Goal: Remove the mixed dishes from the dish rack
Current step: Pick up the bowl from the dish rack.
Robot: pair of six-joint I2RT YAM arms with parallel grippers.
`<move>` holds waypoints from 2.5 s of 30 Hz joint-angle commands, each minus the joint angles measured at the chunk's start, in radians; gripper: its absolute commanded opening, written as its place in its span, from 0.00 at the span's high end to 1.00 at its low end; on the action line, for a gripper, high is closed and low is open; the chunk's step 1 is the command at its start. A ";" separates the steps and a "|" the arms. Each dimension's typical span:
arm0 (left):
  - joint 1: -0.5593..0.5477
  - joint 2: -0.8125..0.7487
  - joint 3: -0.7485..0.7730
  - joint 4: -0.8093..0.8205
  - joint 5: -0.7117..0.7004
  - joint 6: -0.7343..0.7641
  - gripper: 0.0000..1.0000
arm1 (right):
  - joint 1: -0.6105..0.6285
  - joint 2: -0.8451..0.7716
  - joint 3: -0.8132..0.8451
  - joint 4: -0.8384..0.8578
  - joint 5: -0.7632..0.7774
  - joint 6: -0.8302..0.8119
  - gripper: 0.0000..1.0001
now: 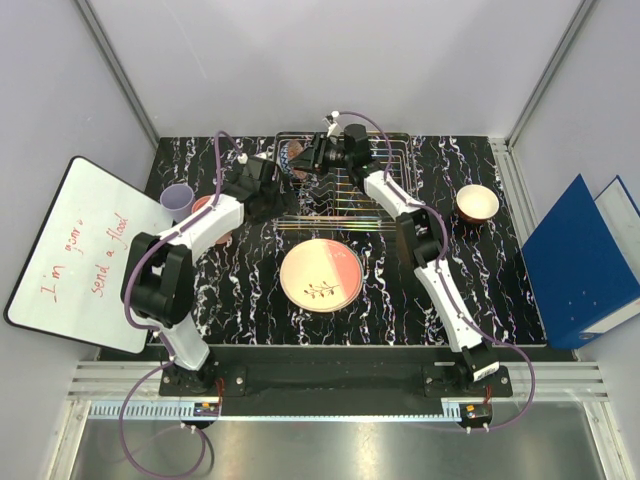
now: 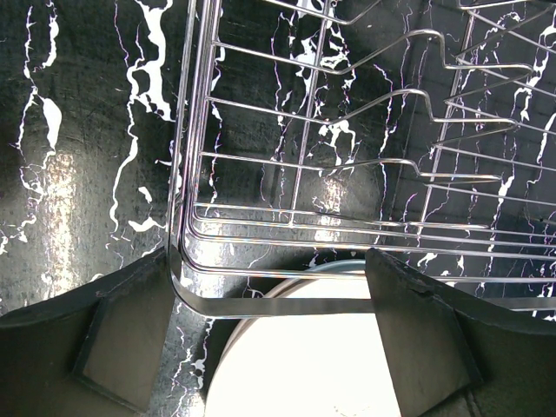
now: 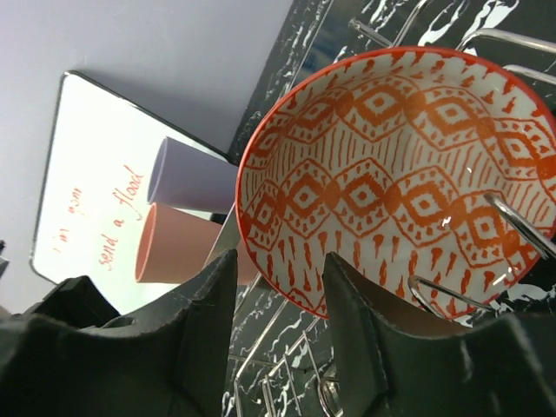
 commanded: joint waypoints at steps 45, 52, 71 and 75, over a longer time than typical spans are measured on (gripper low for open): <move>0.077 -0.334 -0.113 0.169 0.102 -0.094 0.09 | 0.138 -0.140 -0.013 -0.499 0.653 -0.777 1.00; 0.077 -0.348 -0.127 0.170 0.083 -0.091 0.09 | 0.138 -0.287 -0.135 -0.430 0.714 -0.784 1.00; 0.077 -0.377 -0.174 0.187 0.060 -0.103 0.09 | 0.138 -0.459 -0.250 -0.401 0.786 -0.778 1.00; 0.077 -0.371 -0.165 0.190 0.060 -0.103 0.09 | 0.138 -0.479 -0.251 -0.380 0.783 -0.778 1.00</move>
